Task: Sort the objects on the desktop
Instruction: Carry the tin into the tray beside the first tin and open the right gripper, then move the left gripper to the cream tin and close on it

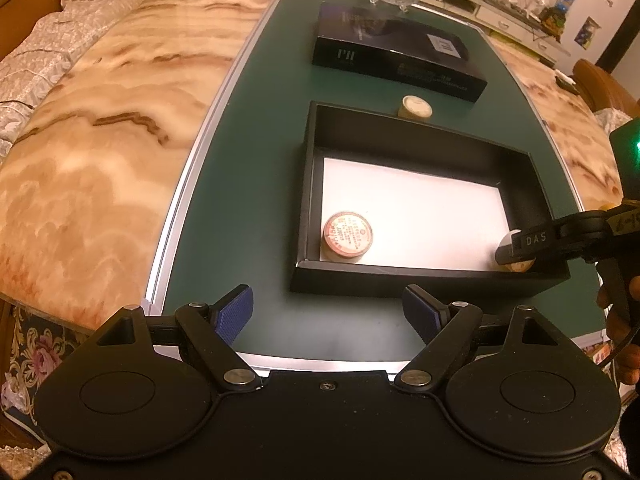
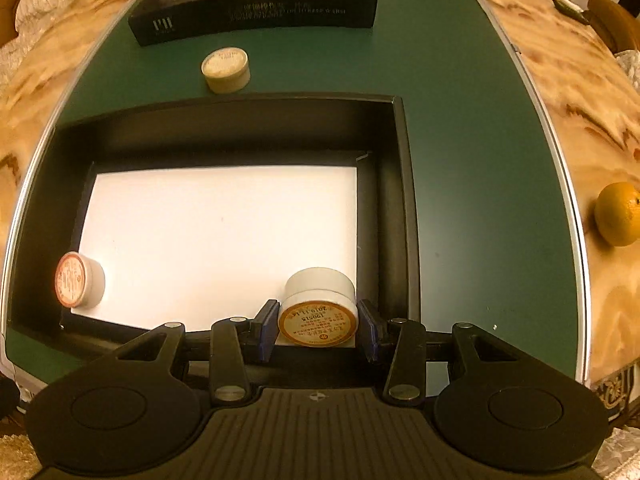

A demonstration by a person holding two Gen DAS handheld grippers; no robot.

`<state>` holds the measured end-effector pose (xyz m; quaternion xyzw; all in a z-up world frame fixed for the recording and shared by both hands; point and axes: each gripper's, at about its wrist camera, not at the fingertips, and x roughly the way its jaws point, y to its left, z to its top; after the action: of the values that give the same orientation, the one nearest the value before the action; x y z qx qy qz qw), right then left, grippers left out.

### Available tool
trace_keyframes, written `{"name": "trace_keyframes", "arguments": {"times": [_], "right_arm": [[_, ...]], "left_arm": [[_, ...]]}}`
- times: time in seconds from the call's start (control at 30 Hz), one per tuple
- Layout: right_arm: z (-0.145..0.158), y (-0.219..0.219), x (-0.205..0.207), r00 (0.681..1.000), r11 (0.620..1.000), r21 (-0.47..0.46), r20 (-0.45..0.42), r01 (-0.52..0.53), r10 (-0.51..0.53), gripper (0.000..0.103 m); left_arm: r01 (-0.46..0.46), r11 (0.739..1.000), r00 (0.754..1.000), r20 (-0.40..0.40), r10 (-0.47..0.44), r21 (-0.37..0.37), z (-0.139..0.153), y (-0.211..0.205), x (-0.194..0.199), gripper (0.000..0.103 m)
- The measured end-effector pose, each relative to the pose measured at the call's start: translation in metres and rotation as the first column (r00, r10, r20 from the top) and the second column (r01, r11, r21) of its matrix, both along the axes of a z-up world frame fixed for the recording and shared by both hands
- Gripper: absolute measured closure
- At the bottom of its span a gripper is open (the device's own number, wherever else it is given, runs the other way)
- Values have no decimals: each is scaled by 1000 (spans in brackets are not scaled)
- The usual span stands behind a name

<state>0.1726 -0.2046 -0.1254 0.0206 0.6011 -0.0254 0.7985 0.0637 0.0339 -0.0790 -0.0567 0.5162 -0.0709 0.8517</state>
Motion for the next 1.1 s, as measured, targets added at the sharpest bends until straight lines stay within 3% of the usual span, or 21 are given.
{"name": "trace_keyframes", "arguments": {"times": [0.1, 0.23, 0.3, 0.57, 0.67, 0.7, 1.1], "right_arm": [[0, 2, 3, 1000, 1000, -5, -16, 1, -1, 57], [3, 11, 14, 1000, 1000, -15, -21, -5, 5, 42], [-12, 9, -7, 1000, 999, -40, -11, -8, 7, 42], [-8, 8, 3, 999, 999, -26, 30, 37, -36, 41], [-8, 10, 4, 998, 998, -47, 51, 38, -35, 47], [-10, 10, 3, 998, 998, -52, 50, 40, -37, 58], [-9, 9, -8, 1000, 997, -69, 13, 23, -22, 58]], "left_arm": [[5, 1000, 1000, -2, -5, 0, -1, -1, 0, 20], [9, 1000, 1000, -1, -9, 2, -1, -2, -1, 20], [3, 1000, 1000, 1, -3, 3, -1, -1, -1, 20], [0, 1000, 1000, -7, 0, 6, -4, -1, 0, 20], [3, 1000, 1000, -8, -3, 6, -5, -2, 0, 20], [4, 1000, 1000, -8, -4, 6, -5, -2, 0, 20], [16, 1000, 1000, -13, -16, 6, -7, -4, 1, 19]]}}
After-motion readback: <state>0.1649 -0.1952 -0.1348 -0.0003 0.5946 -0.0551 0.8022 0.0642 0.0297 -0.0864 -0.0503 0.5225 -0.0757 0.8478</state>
